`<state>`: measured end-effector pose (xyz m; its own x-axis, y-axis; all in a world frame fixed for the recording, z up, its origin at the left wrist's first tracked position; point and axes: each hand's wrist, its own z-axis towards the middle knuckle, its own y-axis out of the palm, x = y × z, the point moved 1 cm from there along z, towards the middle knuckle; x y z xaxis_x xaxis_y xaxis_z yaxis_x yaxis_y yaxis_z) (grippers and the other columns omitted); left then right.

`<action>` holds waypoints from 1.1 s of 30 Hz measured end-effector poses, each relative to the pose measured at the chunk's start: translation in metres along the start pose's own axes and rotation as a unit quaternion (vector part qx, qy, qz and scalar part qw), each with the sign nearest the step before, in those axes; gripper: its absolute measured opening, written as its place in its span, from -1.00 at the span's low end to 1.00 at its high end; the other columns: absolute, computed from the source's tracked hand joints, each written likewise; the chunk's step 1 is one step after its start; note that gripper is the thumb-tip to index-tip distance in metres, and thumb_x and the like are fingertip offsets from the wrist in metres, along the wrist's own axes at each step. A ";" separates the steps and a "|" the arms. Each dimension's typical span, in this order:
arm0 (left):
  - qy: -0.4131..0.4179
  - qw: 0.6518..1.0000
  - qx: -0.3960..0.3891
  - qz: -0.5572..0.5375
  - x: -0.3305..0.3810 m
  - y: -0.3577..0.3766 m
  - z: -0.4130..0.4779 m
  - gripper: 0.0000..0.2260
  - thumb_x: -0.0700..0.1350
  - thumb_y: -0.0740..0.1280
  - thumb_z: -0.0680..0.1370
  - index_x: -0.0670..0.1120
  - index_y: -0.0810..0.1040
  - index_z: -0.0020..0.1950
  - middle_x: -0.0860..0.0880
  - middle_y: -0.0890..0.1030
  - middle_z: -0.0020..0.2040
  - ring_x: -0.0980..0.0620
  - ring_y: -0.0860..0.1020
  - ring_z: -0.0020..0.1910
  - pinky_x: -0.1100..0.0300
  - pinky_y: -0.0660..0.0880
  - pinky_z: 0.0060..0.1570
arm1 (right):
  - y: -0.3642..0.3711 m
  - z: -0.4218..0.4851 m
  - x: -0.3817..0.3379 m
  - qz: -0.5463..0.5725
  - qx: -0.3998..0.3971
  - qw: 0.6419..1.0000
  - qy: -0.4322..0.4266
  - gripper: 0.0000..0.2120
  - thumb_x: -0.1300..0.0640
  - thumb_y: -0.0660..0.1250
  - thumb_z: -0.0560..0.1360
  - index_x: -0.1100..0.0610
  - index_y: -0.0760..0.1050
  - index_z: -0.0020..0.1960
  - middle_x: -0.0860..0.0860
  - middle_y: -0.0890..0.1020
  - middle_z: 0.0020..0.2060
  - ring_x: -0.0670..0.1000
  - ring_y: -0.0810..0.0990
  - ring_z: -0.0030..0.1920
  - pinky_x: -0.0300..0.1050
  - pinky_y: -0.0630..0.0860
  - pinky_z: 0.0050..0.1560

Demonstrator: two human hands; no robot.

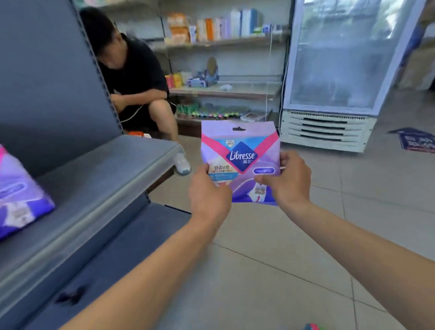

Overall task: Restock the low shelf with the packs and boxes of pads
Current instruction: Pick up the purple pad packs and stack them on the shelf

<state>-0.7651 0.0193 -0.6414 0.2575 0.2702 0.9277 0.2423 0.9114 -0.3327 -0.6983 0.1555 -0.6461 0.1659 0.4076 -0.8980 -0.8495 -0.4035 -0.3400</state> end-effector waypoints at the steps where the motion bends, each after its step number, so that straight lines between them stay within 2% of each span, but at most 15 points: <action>1: 0.008 1.000 0.015 0.002 0.006 -0.020 0.000 -0.71 -0.30 0.32 0.48 -0.04 0.45 0.15 0.05 0.56 0.05 0.07 0.54 -0.01 0.14 0.55 -0.10 | 0.010 -0.003 -0.015 0.009 -0.010 1.000 -0.011 -0.53 0.24 0.61 0.20 0.09 0.38 -0.08 -0.04 0.53 -0.14 0.04 0.56 -0.10 -0.07 0.51 -0.11; 5: 0.003 0.997 0.077 0.014 0.009 -0.093 -0.004 -0.65 -0.29 0.28 0.48 -0.05 0.43 0.23 0.00 0.53 0.19 0.03 0.53 0.12 0.17 0.53 -0.06 | 0.057 -0.019 -0.064 0.040 -0.066 0.996 -0.038 -0.51 0.22 0.63 0.15 0.16 0.43 -0.06 0.02 0.62 -0.13 0.10 0.61 -0.11 0.09 0.57 -0.09; 7: -0.005 0.995 0.101 0.014 0.002 -0.125 -0.008 -0.65 -0.25 0.29 0.51 -0.03 0.40 0.28 0.01 0.51 0.21 0.05 0.53 0.15 0.28 0.51 -0.16 | 0.083 -0.028 -0.084 0.051 -0.098 0.993 -0.050 -0.50 0.23 0.63 0.14 0.15 0.43 -0.06 0.04 0.63 -0.13 0.10 0.62 -0.10 0.11 0.58 -0.10; 9: -0.009 0.991 0.132 0.013 -0.006 -0.156 -0.017 -0.65 -0.21 0.31 0.52 -0.01 0.40 0.28 0.04 0.50 0.20 0.06 0.53 0.15 0.33 0.54 -0.18 | 0.112 -0.038 -0.104 0.058 -0.142 0.986 -0.061 -0.52 0.24 0.64 0.15 0.15 0.45 -0.05 0.05 0.65 -0.11 0.08 0.64 -0.10 0.08 0.61 -0.11; 11: -0.008 0.985 0.170 0.020 -0.014 -0.184 -0.026 -0.62 -0.22 0.31 0.51 -0.02 0.40 0.30 0.04 0.50 0.19 0.06 0.52 0.16 0.25 0.56 -0.04 | 0.141 -0.052 -0.124 0.070 -0.186 0.977 -0.075 -0.58 0.25 0.63 0.16 0.10 0.48 -0.11 0.05 0.67 -0.10 0.06 0.66 -0.12 0.06 0.63 -0.12; 13: -0.010 0.977 0.210 0.040 -0.019 -0.209 -0.036 -0.59 -0.25 0.30 0.49 -0.04 0.38 0.32 0.01 0.47 0.20 0.09 0.47 0.13 0.24 0.48 0.04 | 0.168 -0.070 -0.142 0.086 -0.224 0.966 -0.098 -0.64 0.24 0.63 0.19 0.01 0.50 -0.20 0.04 0.69 -0.10 0.03 0.67 -0.14 0.02 0.64 -0.16; 15: -0.008 0.968 0.243 0.066 -0.024 -0.230 -0.045 -0.57 -0.28 0.28 0.49 -0.07 0.36 0.34 -0.02 0.42 0.20 0.16 0.36 0.05 0.43 0.32 -0.07 | 0.191 -0.089 -0.158 0.089 -0.253 0.955 -0.122 -0.66 0.21 0.63 0.20 0.06 0.54 -0.15 0.03 0.69 -0.11 0.01 0.67 -0.14 -0.11 0.60 -0.24; 17: -0.016 0.962 0.263 0.075 -0.029 -0.247 -0.055 -0.56 -0.27 0.28 0.48 -0.07 0.34 0.34 -0.02 0.39 0.19 0.17 0.32 0.02 0.47 0.29 -0.15 | 0.211 -0.105 -0.171 0.089 -0.280 0.946 -0.138 -0.62 0.19 0.63 0.20 0.14 0.55 -0.07 0.01 0.68 -0.12 -0.01 0.67 -0.15 -0.21 0.52 -0.32; 22: -0.065 0.951 0.286 0.096 -0.042 -0.277 -0.071 -0.56 -0.22 0.29 0.51 -0.06 0.30 0.37 -0.03 0.37 0.19 0.19 0.26 0.00 0.29 0.31 0.07 | 0.243 -0.137 -0.184 0.100 -0.336 0.922 -0.165 -0.65 0.16 0.60 0.27 0.12 0.50 -0.06 0.02 0.68 -0.07 -0.03 0.67 -0.11 -0.29 0.53 -0.32; 28: -0.100 0.948 0.288 0.090 -0.050 -0.290 -0.080 -0.57 -0.25 0.28 0.50 -0.09 0.31 0.35 -0.04 0.37 0.23 0.09 0.36 0.05 0.24 0.33 0.05 | 0.262 -0.155 -0.185 0.105 -0.366 0.909 -0.170 -0.65 0.14 0.57 0.31 0.12 0.48 0.00 0.04 0.68 -0.01 -0.02 0.67 -0.06 -0.16 0.62 -0.18; 31: -0.094 0.954 0.271 0.086 -0.052 -0.291 -0.084 -0.51 -0.25 0.27 0.51 -0.06 0.24 0.41 0.00 0.33 0.21 0.07 0.38 0.07 0.27 0.32 0.02 | 0.267 -0.157 -0.185 0.095 -0.370 0.907 -0.175 -0.66 0.11 0.56 0.33 0.10 0.47 -0.01 0.03 0.67 0.01 -0.03 0.66 -0.05 -0.22 0.58 -0.20; 33: -0.079 0.958 0.260 0.093 -0.053 -0.291 -0.086 -0.45 -0.25 0.26 0.51 -0.04 0.18 0.46 0.02 0.31 0.24 0.11 0.36 0.08 0.38 0.30 -0.03 | 0.271 -0.157 -0.184 0.088 -0.371 0.907 -0.179 -0.66 0.10 0.56 0.33 0.08 0.46 -0.02 0.03 0.67 0.01 -0.05 0.65 -0.07 -0.28 0.56 -0.24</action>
<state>-0.7685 -0.2868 -0.6083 0.0970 0.4491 0.8882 -0.3039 0.8631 -0.4033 -0.8808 -0.1571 -0.6169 -0.2254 0.4688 -0.8541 -0.2547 -0.8745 -0.4128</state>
